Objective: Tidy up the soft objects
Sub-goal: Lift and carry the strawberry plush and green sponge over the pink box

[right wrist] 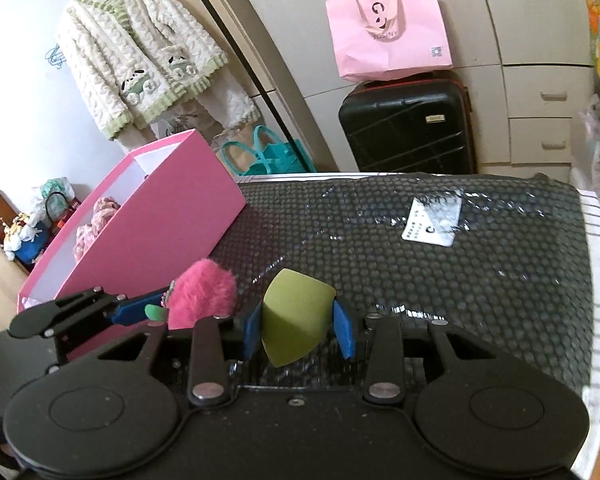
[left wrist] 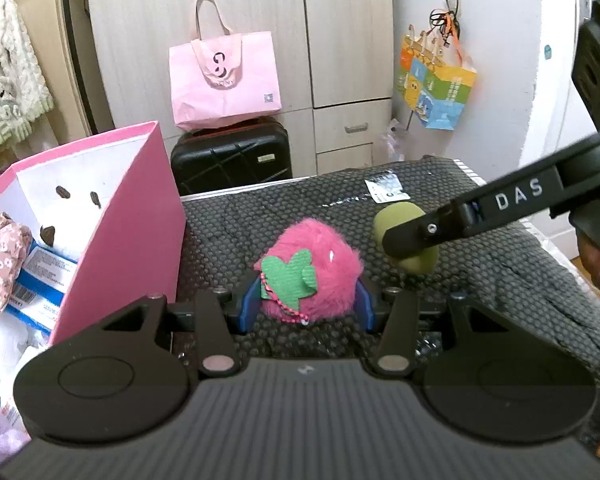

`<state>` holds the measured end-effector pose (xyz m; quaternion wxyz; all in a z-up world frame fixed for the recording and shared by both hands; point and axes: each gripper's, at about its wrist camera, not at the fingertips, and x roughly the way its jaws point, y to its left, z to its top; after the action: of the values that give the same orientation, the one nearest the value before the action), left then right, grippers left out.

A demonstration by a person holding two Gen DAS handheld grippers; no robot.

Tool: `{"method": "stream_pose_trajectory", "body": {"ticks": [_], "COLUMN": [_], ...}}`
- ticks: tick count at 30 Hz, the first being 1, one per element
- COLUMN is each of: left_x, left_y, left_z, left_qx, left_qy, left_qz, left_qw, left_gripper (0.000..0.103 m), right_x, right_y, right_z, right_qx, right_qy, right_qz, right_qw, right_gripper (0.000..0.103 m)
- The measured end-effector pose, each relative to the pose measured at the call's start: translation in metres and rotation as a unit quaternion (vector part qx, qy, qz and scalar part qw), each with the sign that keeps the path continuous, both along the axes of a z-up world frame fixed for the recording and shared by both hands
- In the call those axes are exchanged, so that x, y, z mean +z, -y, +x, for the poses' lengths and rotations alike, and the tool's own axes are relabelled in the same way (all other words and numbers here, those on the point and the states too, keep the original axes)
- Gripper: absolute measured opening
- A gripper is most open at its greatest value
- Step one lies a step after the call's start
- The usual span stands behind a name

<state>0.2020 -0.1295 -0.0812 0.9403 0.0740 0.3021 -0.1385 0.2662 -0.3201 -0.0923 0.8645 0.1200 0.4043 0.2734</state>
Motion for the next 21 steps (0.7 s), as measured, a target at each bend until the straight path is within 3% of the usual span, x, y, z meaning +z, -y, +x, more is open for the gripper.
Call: {"method": "stream_pose_trajectory", "body": {"ticks": [11, 21], "left_x": [0.006, 0.013], "left_y": [-0.005, -0.014], "left_z": [-0.036, -0.073], "left_qx": [-0.041, -0.052], "left_qy": [-0.023, -0.018], "left_qz": [-0.004, 0.006], "left_qw": [0.9989, 0.9985], "left_gripper": [0.046, 0.046], "right_x": [0.004, 0.008], "right_y": [0.003, -0.004], "right_z": [-0.049, -0.097], "right_qx": [-0.037, -0.028], "right_qy": [0.008, 0.014], "right_qz": [-0.035, -0.051], "right_qw": [0.999, 0.998], "right_gripper": [0.044, 0.044]}}
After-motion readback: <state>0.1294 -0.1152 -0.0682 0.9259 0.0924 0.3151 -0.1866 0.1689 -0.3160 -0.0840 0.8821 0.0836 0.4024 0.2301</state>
